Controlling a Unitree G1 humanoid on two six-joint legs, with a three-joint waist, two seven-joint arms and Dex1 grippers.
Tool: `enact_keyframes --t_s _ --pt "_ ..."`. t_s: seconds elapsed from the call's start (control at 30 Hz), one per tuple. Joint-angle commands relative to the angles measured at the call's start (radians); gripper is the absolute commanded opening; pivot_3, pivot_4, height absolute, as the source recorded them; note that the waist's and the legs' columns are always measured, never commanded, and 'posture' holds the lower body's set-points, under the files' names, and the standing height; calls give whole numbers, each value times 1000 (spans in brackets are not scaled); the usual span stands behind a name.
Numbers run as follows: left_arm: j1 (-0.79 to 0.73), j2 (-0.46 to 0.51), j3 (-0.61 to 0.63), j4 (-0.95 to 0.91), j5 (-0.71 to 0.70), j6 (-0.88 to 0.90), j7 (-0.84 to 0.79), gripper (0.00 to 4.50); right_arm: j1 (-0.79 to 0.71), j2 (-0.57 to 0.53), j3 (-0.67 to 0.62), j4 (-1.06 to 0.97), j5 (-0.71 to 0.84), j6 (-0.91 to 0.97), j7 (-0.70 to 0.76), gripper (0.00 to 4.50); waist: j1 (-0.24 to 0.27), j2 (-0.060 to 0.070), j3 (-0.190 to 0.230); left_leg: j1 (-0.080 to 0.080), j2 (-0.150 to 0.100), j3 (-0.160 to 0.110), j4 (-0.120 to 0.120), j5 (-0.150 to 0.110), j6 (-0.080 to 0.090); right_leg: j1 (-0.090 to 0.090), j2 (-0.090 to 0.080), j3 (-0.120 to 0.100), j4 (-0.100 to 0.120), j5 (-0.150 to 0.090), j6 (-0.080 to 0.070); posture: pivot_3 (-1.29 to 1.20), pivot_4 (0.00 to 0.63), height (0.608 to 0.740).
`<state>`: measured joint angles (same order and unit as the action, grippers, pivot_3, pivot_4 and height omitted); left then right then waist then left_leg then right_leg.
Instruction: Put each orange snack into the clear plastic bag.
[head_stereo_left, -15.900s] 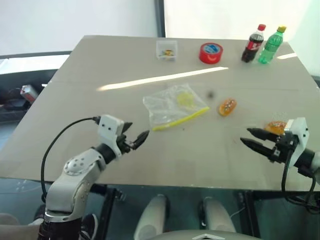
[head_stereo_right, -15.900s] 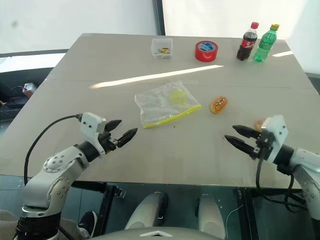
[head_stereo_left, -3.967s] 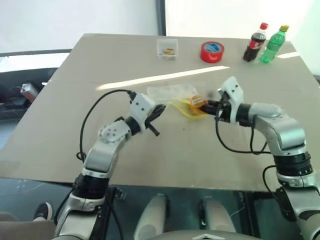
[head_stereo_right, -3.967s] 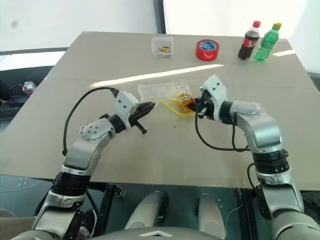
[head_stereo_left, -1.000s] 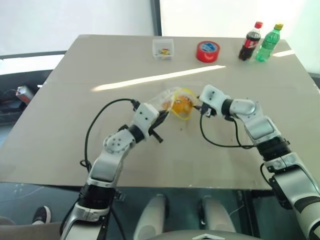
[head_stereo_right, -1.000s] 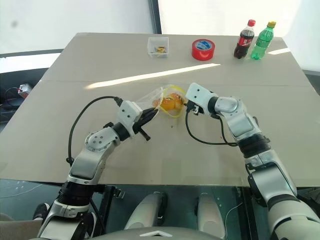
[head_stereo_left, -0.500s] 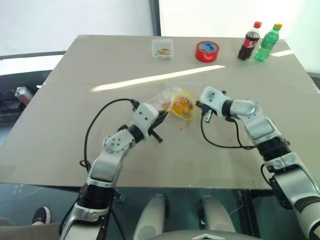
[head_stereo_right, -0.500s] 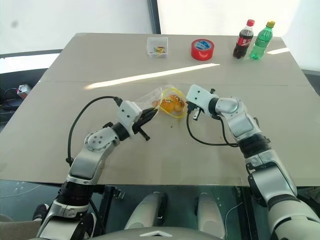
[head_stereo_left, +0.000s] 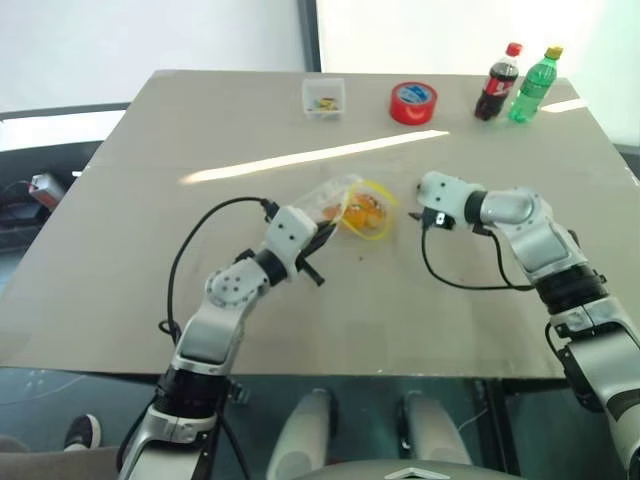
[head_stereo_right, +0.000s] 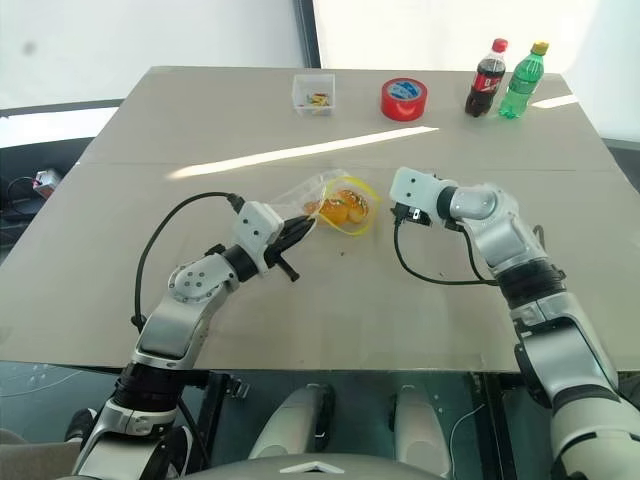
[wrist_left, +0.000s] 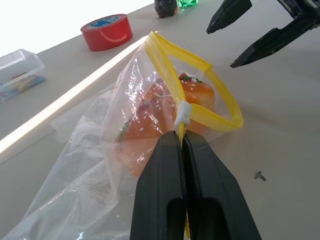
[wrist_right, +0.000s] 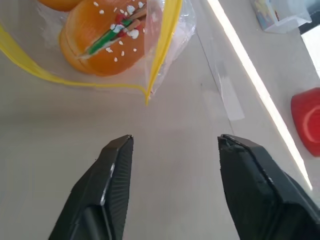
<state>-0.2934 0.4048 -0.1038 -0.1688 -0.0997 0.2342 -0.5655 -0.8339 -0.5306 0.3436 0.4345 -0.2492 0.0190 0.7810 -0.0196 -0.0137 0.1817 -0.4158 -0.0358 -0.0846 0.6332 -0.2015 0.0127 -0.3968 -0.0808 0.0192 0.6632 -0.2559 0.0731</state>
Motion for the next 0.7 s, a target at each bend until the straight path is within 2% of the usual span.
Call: enact_keyframes --t_s 0.03,0.27,0.37,0.4,0.43,0.53,0.7 --pt "-12 5 7 -24 0 -21 -4 0 -54 25 25 30 -57 -73 -40 2751 0 0 0 0 0 0 0 0 0 0 0 0 0 0 0 0 150 740" --pt "-11 6 3 -21 4 -24 -9 0 -111 78 60 130 -120 -163 -78 2751 1 0 0 0 0 0 0 0 0 0 0 0 0 0 0 0 150 740" --pt "-10 5 2 -20 5 -25 -7 0 -121 81 60 153 -131 -187 -78 1929 1 0 0 0 0 0 0 0 0 0 0 0 0 0 0 0 150 740" --pt "-10 5 3 -20 6 -26 -6 0 -121 81 61 157 -134 -190 -76 1551 3 0 0 0 0 -1 0 0 0 0 0 0 0 0 0 0 150 740" --pt "-9 4 2 -20 6 -26 -6 0 -121 80 62 161 -137 -197 -73 987 2 0 0 0 0 0 0 0 0 0 0 0 0 0 0 0 150 740" --pt "-7 4 2 -21 7 -27 -5 0 -118 77 62 166 -144 -212 -67 65 2 0 0 0 0 -1 0 0 0 0 0 0 0 0 0 0 150 740" --pt "-10 4 0 -14 8 -33 -7 0 -117 77 60 170 -154 -222 -68 65 1 0 0 0 0 -1 0 0 0 0 0 0 0 0 0 0 150 740"
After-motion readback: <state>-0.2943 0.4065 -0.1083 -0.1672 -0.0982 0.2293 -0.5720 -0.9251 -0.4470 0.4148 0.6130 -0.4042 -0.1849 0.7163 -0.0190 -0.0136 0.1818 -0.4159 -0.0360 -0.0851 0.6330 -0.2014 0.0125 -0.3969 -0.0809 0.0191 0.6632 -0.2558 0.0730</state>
